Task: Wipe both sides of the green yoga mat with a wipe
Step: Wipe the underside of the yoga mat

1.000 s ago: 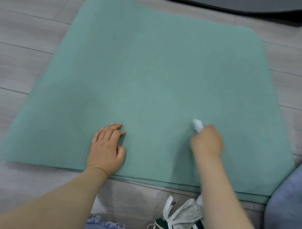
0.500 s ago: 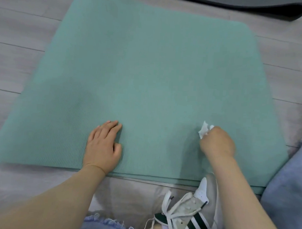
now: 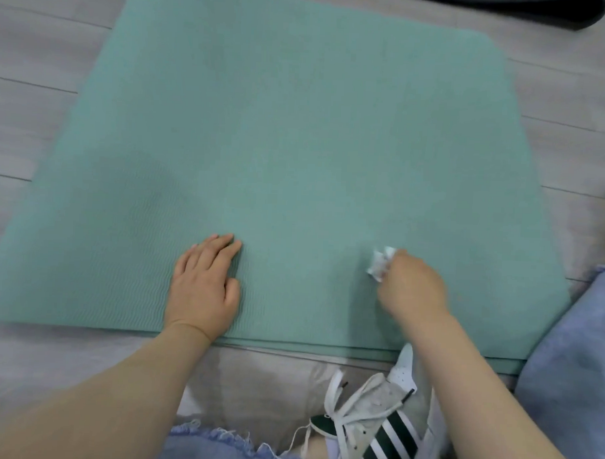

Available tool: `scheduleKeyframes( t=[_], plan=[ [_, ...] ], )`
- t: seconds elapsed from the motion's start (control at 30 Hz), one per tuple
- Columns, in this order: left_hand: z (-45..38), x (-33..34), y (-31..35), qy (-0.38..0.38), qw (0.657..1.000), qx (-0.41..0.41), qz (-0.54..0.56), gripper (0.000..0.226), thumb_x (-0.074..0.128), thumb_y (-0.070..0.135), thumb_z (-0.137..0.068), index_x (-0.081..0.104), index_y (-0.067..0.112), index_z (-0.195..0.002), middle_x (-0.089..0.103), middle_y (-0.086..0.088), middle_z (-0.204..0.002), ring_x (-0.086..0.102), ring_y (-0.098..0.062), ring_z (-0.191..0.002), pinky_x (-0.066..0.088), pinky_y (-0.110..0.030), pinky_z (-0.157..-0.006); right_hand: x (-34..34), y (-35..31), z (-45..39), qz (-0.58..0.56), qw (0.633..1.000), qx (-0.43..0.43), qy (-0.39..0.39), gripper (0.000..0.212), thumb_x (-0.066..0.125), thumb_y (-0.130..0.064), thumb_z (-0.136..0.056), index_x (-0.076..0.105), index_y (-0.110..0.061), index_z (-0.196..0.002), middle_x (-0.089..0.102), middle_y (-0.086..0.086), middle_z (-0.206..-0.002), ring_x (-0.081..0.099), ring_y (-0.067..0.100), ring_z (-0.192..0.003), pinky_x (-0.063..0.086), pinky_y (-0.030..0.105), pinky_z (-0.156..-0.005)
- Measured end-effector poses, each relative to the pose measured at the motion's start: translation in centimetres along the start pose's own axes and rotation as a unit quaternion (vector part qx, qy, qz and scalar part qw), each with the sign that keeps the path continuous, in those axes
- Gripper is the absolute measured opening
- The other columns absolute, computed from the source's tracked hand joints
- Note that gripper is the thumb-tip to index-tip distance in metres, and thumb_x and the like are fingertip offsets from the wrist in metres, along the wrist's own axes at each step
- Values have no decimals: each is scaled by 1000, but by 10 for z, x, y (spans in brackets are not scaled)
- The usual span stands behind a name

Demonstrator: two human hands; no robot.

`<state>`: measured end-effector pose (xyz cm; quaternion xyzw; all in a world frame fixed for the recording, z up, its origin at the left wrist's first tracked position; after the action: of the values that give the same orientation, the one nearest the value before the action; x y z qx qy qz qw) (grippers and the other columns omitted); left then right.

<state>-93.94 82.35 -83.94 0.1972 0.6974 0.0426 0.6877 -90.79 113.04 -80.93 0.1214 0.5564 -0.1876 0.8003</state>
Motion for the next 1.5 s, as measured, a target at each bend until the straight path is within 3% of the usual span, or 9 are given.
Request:
scheduleKeyframes(
  t=[0.13, 0.37, 0.47, 0.63, 0.73, 0.93, 1.07, 1.27, 1.5],
  plan=[
    [0, 0, 0, -3, 1000, -3, -2, 61, 34, 25, -77, 60, 12, -131, 55, -4, -140, 45, -24, -133, 25, -41, -115, 13, -19, 28, -25, 1000, 18, -2, 33, 48, -9, -86, 46, -10, -119, 65, 8, -108, 63, 28, -100, 45, 31, -73],
    [-1, 3, -3, -13, 1000, 0, 5, 62, 38, 26, -76, 59, 12, -132, 54, -5, -142, 46, -26, -133, 25, -40, -113, 38, -183, 100, -101, 952, -284, -56, 32, 48, -15, -91, 48, -13, -124, 64, 13, -111, 62, 35, -100, 42, 35, -69],
    [0, 1, -1, -10, 1000, -8, 6, 63, 32, 27, -77, 59, 13, -132, 54, -4, -141, 45, -24, -134, 26, -42, -115, 30, -111, 61, -58, 977, -198, -53, 43, 48, -19, -94, 45, -22, -136, 62, 7, -124, 59, 28, -111, 46, 33, -85],
    [1, -1, 0, -8, 1000, -7, 6, 62, 30, 27, -79, 59, 13, -132, 53, -3, -142, 43, -22, -135, 23, -41, -117, 17, -11, 41, 42, 997, -23, -65, 28, 50, -11, -87, 50, -9, -114, 64, 10, -111, 61, 29, -103, 46, 31, -77],
    [1, -1, 0, -5, 1000, -11, 7, 60, 31, 27, -80, 60, 13, -131, 54, -2, -141, 43, -21, -134, 20, -37, -116, 37, -67, 62, -41, 993, -62, -90, 29, 47, -6, -87, 49, -8, -116, 63, 10, -110, 61, 29, -102, 47, 34, -79],
    [0, -2, 0, 0, 1000, -4, 22, 59, 32, 29, -82, 61, 13, -130, 55, -4, -141, 45, -24, -133, 22, -37, -114, 49, -196, 113, -106, 939, -317, -80, 23, 40, -8, -94, 47, -6, -115, 63, 17, -105, 61, 36, -94, 38, 36, -65],
    [1, -3, 0, 8, 1000, -6, 15, 55, 34, 26, -83, 62, 13, -129, 56, -3, -140, 45, -23, -133, 24, -39, -114, 43, -132, 85, -26, 951, -290, -105, 45, 48, -11, -90, 42, -13, -134, 64, 13, -114, 61, 31, -105, 45, 33, -79],
    [1, -5, 0, 14, 1000, -4, 21, 55, 33, 27, -83, 62, 14, -128, 56, -2, -139, 43, -20, -133, 22, -38, -115, 29, -19, 53, 110, 981, -96, -131, 42, 48, -26, -95, 44, -14, -134, 57, 8, -128, 56, 26, -116, 45, 31, -91],
    [-1, -4, -1, 21, 1000, -2, 17, 55, 34, 24, -81, 64, 12, -125, 60, -5, -135, 51, -26, -127, 25, -37, -110, 65, -171, 111, -156, 948, -248, -125, 27, 52, -15, -89, 49, -9, -116, 66, 14, -102, 62, 33, -95, 39, 32, -65]
  ],
)
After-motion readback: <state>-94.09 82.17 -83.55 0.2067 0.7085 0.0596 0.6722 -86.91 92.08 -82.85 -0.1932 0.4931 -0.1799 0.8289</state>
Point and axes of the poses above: each hand's wrist, its own z-axis away from the middle knuckle, its own x-axis out of the palm, y = z × x, the point moved 10 cm from there along -z, towards the middle knuckle
